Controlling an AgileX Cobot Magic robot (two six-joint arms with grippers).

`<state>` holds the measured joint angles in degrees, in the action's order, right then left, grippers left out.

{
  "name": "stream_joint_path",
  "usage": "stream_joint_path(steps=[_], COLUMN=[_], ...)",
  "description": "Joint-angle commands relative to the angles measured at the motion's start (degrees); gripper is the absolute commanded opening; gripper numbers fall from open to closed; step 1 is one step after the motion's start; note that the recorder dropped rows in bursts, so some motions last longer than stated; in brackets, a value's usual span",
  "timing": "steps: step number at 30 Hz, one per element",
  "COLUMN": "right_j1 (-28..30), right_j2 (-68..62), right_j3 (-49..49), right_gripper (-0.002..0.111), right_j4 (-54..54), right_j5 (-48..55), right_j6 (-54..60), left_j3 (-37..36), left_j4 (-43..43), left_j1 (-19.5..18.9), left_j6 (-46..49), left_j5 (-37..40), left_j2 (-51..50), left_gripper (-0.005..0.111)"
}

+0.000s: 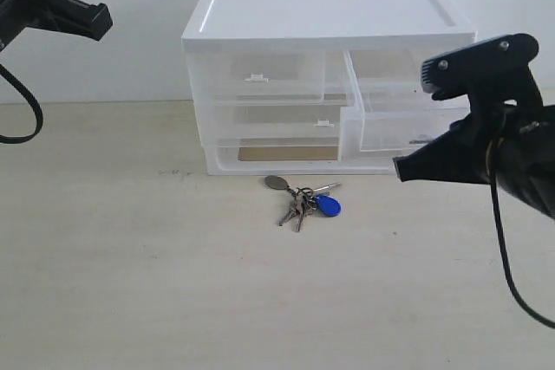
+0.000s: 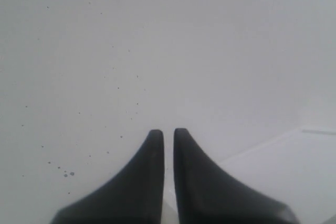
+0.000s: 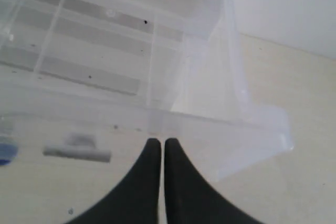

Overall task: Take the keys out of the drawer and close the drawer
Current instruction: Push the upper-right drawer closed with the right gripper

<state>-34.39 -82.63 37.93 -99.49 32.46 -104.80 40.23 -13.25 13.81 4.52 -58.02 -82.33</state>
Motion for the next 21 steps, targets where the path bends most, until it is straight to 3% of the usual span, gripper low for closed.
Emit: stream_joint_path(steps=[1,7,21], right_j1=[3.8,6.9,7.2], right_j2=[-0.8,-4.9,-6.1], right_j3=[3.6,7.6,14.1], right_gripper=[0.0,0.0,0.0], right_j4=[-0.5,-0.5,-0.5], right_j5=[-7.6,-10.5,-14.2], right_j6=[1.8,3.5,6.1], left_j3=[-0.2,-0.2,-0.2], left_j4=[0.2,0.2,0.2], left_j1=[0.0,0.0,0.0], left_j6=[-0.7,-0.7,-0.9], left_j5=[-0.8,-0.8,-1.5], left_j2=[0.0,0.0,0.0], left_gripper=[0.004,0.004,0.004])
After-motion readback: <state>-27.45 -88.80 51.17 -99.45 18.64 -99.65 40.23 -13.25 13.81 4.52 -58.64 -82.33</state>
